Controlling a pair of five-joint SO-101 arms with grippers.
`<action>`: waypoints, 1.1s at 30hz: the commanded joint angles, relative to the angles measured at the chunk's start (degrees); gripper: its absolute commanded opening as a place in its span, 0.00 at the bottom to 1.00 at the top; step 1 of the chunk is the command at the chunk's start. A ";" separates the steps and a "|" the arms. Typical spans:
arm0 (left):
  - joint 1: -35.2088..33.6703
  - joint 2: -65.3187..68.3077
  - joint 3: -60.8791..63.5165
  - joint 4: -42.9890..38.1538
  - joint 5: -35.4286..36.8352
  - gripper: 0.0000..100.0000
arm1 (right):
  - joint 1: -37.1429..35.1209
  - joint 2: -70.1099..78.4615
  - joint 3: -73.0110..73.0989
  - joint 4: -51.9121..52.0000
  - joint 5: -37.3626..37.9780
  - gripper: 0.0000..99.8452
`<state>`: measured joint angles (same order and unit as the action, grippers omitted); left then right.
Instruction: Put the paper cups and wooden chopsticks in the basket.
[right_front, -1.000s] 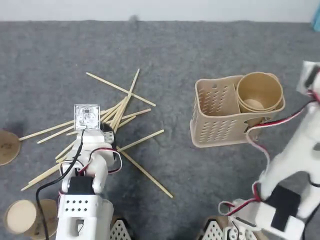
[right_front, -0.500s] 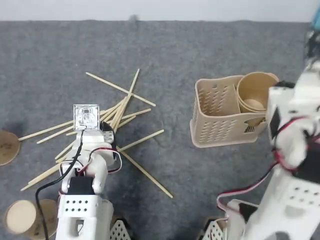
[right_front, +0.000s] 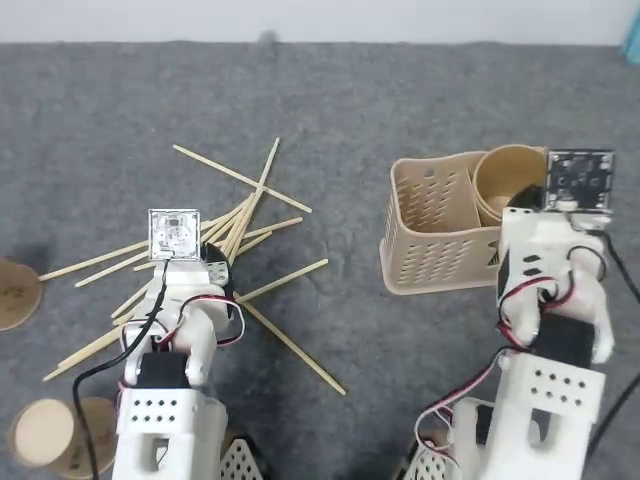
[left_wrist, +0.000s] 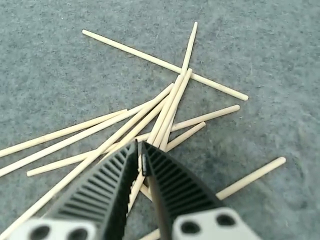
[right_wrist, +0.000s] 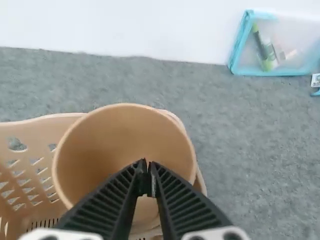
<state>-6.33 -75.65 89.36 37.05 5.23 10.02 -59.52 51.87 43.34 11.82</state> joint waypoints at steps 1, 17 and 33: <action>-0.35 -0.88 -0.22 -1.49 0.26 0.01 | 0.22 -1.36 1.49 -1.98 0.09 0.01; -0.35 -0.88 -0.22 -1.49 0.26 0.01 | 1.27 -0.48 -16.35 3.91 -2.64 0.13; -0.35 -0.88 -0.22 -1.41 0.18 0.01 | 5.41 57.19 -81.85 47.34 3.78 0.24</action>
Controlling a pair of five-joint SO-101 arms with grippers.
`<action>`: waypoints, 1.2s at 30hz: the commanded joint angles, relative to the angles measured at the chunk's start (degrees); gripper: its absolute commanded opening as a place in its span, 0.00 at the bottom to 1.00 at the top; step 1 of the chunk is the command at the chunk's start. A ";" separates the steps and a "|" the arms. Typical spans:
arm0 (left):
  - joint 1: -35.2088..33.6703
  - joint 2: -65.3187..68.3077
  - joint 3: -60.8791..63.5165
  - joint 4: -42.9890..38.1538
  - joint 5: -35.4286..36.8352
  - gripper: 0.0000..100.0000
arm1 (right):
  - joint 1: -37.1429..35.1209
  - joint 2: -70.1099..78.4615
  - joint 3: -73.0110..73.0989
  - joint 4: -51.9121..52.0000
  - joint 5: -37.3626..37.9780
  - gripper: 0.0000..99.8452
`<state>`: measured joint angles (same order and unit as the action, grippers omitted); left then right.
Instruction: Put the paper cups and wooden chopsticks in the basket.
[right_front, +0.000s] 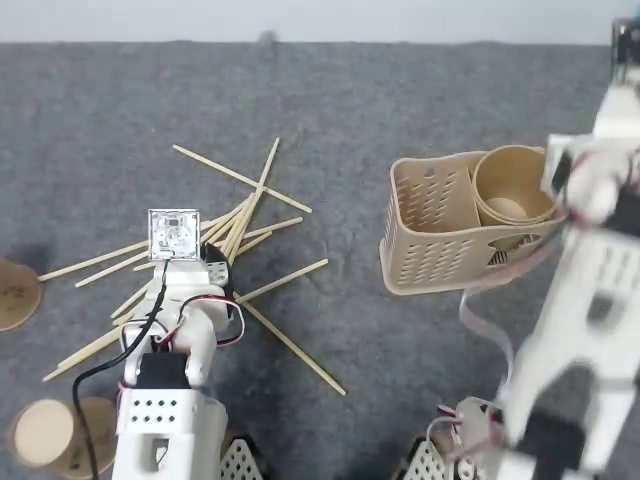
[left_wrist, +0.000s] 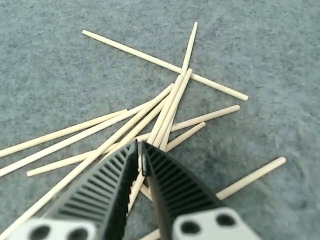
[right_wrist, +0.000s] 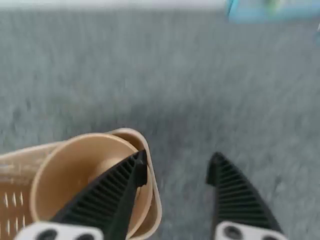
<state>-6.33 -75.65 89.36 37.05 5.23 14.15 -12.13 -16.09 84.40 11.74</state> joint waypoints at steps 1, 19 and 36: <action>-0.35 -0.88 -0.22 -1.41 0.18 0.01 | 1.27 13.14 -17.32 8.66 4.92 0.24; -0.35 -0.88 -0.22 -1.58 0.18 0.01 | -0.04 25.10 -37.80 18.42 5.10 0.24; -0.35 -0.88 -0.22 -1.67 0.18 0.01 | -2.59 19.47 -19.34 18.59 12.48 0.24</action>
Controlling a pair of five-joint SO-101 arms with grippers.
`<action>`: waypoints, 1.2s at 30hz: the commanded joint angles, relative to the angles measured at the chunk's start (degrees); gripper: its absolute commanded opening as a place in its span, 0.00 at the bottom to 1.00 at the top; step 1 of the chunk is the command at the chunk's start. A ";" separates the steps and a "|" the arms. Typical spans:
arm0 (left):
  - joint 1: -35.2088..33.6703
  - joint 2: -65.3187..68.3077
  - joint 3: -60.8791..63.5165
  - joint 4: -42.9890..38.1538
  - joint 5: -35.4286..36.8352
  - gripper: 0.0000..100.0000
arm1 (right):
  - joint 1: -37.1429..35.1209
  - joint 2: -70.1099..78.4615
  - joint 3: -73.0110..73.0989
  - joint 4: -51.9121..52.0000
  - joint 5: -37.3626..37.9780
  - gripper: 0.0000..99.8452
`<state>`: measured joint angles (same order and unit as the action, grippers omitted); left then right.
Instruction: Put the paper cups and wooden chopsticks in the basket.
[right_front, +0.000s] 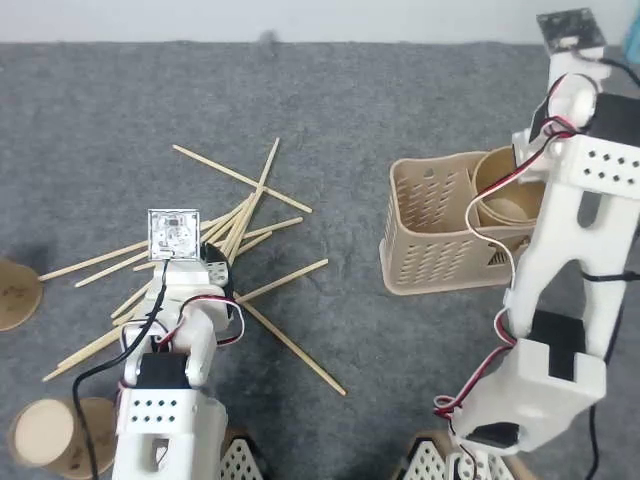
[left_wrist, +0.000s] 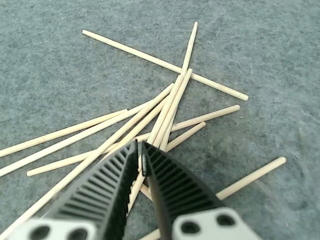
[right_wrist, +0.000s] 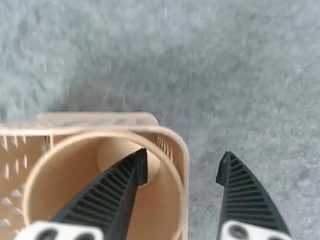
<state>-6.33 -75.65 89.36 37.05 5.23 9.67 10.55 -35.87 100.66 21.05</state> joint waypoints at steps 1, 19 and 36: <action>-0.35 -0.88 -0.22 -1.67 0.18 0.01 | 2.42 -3.12 0.88 2.33 4.31 0.24; -0.35 -0.88 0.31 -1.67 0.18 0.01 | 1.71 2.15 13.27 2.15 1.85 0.00; -0.35 -0.88 0.31 -1.67 0.18 0.01 | -10.42 -5.23 24.44 2.51 -14.42 0.01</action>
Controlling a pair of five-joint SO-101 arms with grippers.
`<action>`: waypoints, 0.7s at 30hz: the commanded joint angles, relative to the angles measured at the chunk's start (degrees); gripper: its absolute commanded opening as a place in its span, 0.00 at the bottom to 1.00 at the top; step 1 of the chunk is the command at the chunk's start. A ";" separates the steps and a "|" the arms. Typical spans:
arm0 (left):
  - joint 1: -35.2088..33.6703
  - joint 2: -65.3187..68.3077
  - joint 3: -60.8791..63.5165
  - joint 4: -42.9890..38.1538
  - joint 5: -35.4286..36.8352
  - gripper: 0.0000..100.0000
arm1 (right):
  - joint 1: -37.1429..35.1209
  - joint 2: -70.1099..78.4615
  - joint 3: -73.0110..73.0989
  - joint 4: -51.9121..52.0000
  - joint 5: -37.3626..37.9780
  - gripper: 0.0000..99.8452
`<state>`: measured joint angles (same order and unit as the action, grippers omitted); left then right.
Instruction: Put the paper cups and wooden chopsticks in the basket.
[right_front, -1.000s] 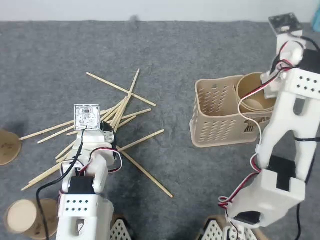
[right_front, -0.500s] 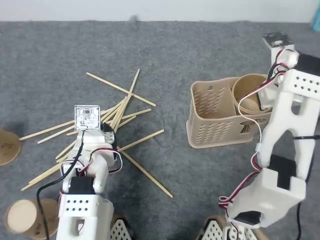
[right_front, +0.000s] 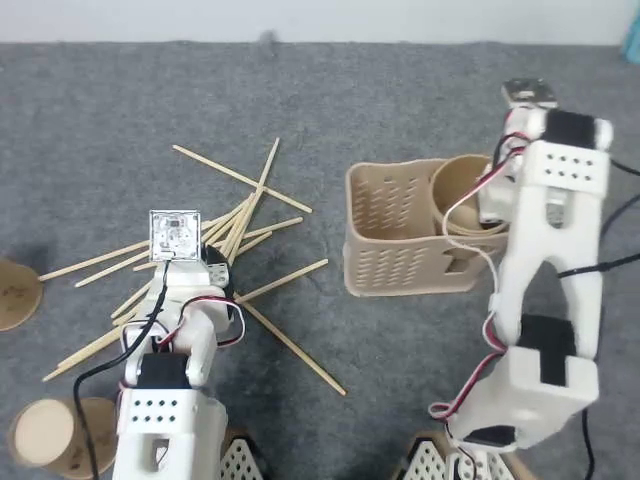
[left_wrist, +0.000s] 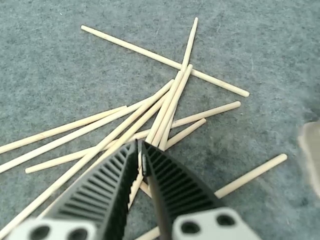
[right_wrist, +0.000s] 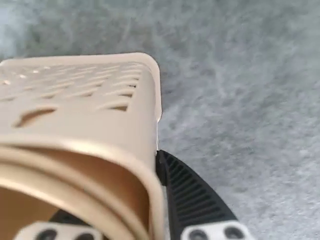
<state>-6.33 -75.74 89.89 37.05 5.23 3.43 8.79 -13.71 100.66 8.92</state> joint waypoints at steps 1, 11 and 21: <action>-0.35 -0.79 -0.22 -1.67 0.18 0.01 | -4.53 -4.35 2.64 2.51 -2.99 0.01; -0.35 -0.79 -0.40 -1.58 -3.34 0.01 | -4.70 -9.27 3.87 2.51 1.49 0.25; -0.35 -0.79 -0.40 -1.58 -3.34 0.01 | -4.53 -20.97 3.78 2.59 5.01 0.26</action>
<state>-6.33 -75.74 89.89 37.05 2.59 -0.88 -6.68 -9.67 100.66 12.44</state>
